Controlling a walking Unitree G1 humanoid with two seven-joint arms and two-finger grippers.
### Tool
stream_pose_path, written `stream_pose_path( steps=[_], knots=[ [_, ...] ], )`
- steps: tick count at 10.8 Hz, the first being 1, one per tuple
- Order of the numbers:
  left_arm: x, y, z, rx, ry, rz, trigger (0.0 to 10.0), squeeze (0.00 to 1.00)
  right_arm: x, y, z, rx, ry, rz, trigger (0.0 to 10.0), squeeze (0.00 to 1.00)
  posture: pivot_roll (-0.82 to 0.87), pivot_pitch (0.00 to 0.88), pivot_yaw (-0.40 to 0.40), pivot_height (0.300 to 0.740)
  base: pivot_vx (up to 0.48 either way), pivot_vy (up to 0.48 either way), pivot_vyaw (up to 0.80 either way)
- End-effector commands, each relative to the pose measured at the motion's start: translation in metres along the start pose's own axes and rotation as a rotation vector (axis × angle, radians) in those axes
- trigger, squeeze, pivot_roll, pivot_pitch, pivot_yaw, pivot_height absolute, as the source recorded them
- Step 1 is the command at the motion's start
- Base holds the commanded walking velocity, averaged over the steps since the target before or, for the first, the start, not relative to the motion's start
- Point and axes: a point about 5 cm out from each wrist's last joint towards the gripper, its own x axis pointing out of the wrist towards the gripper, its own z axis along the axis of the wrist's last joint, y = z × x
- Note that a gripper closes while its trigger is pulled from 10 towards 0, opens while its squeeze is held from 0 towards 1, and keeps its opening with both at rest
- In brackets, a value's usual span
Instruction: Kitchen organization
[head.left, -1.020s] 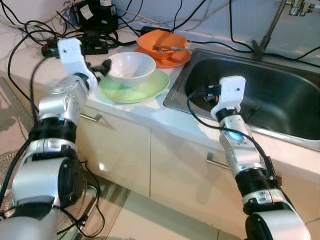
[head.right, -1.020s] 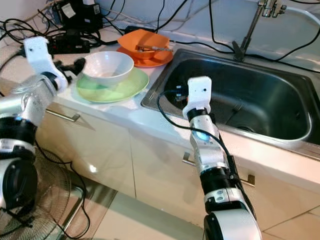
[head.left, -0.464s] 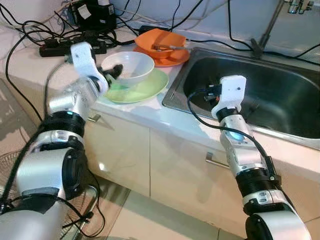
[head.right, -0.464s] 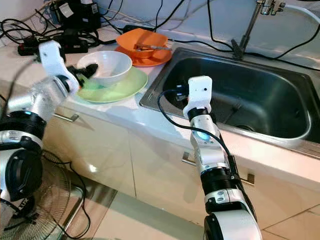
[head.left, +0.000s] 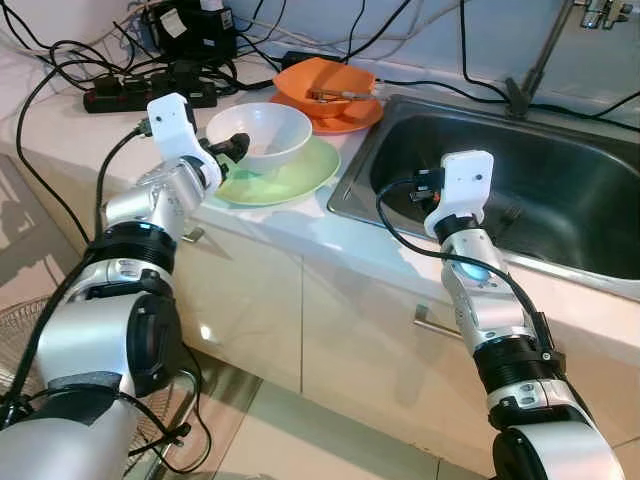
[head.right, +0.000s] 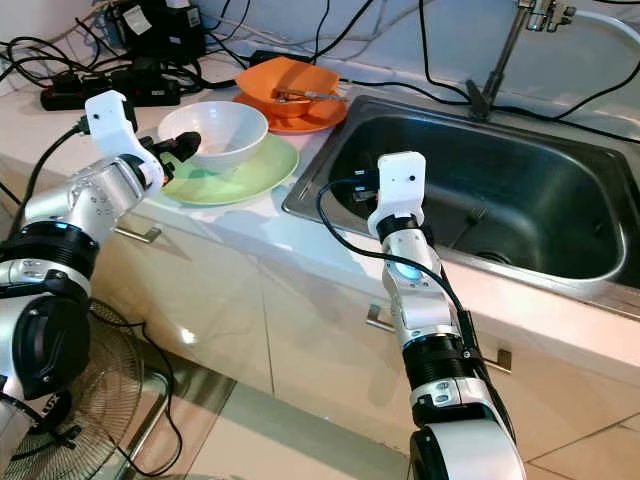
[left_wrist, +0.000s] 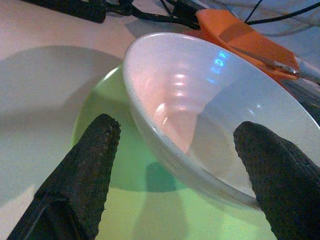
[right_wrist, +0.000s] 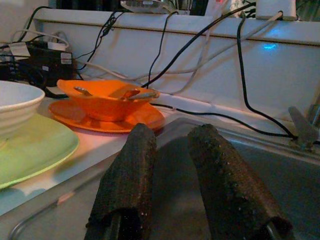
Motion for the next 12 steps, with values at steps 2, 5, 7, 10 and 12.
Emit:
stream_pose_path(
  steps=[2,5,7,10,12],
  knots=[
    [0.003,-0.008,-0.016,-0.054,0.062,-0.017,10.0,0.00,0.000,-0.004,0.003,-0.012,-0.006,-0.003,10.0,0.00,0.11,0.044,0.016,0.740,0.000,0.000,0.00],
    [0.004,-0.013,-0.026,-0.076,0.088,-0.023,10.0,0.00,0.000,-0.006,0.003,-0.018,-0.001,-0.006,10.0,0.00,0.11,0.053,0.016,0.740,0.000,0.000,0.00],
    [0.004,-0.016,-0.030,-0.093,0.095,-0.025,4.9,0.00,0.001,-0.007,0.003,-0.021,0.002,-0.009,10.0,0.00,0.11,0.056,0.016,0.740,0.000,0.000,0.00],
    [0.005,-0.019,-0.039,-0.118,0.111,-0.017,0.5,0.00,0.001,-0.009,0.003,-0.025,0.006,-0.012,10.0,0.00,0.10,0.063,0.013,0.740,0.000,0.000,0.00],
    [0.004,-0.019,-0.041,-0.122,0.110,-0.010,0.0,0.00,0.001,-0.009,0.003,-0.026,0.006,-0.013,10.0,0.00,0.10,0.062,0.011,0.740,0.000,0.000,0.00]
  ],
)
